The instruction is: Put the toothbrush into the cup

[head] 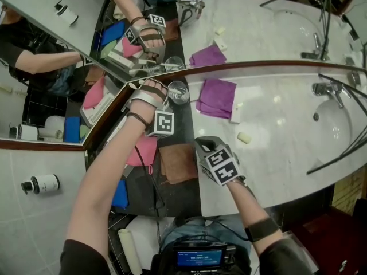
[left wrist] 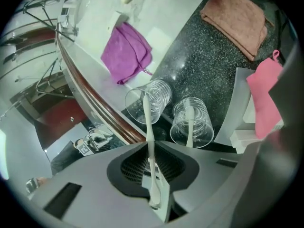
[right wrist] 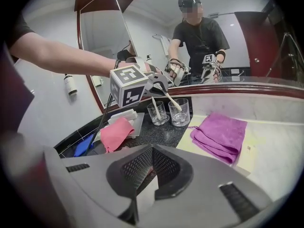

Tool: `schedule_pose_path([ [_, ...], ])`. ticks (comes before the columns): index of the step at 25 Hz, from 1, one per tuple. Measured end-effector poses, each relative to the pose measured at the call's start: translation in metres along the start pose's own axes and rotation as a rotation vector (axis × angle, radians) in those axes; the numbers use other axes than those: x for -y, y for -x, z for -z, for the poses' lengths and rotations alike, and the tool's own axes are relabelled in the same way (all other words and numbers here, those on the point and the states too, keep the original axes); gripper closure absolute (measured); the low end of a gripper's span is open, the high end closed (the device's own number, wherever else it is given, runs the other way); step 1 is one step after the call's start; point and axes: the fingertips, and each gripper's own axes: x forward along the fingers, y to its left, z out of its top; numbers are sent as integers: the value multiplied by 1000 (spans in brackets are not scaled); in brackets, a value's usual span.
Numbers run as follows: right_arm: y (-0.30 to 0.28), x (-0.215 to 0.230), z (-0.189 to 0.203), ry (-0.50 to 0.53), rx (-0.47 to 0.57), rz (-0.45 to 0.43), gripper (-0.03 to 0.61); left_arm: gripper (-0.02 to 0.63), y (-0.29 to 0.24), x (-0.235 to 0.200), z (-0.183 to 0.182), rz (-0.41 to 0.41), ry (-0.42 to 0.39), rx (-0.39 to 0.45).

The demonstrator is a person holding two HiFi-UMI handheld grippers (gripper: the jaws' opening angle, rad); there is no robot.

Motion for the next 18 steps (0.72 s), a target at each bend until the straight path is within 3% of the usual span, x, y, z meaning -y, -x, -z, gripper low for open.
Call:
schedule_pose_path([
  [5, 5, 1, 3, -6, -3, 2, 572, 566, 2, 7, -7, 45, 5, 10],
  [9, 8, 2, 5, -10, -5, 3, 572, 563, -3, 6, -15, 11, -10, 21],
  [12, 9, 5, 6, -16, -5, 5, 572, 555, 4, 12, -19, 69, 1, 41],
  [15, 10, 6, 6, -18, -3, 7, 572, 471, 0, 13, -23, 67, 14, 40],
  [18, 10, 6, 8, -18, -5, 7, 572, 469, -5, 9, -24, 20, 25, 33],
])
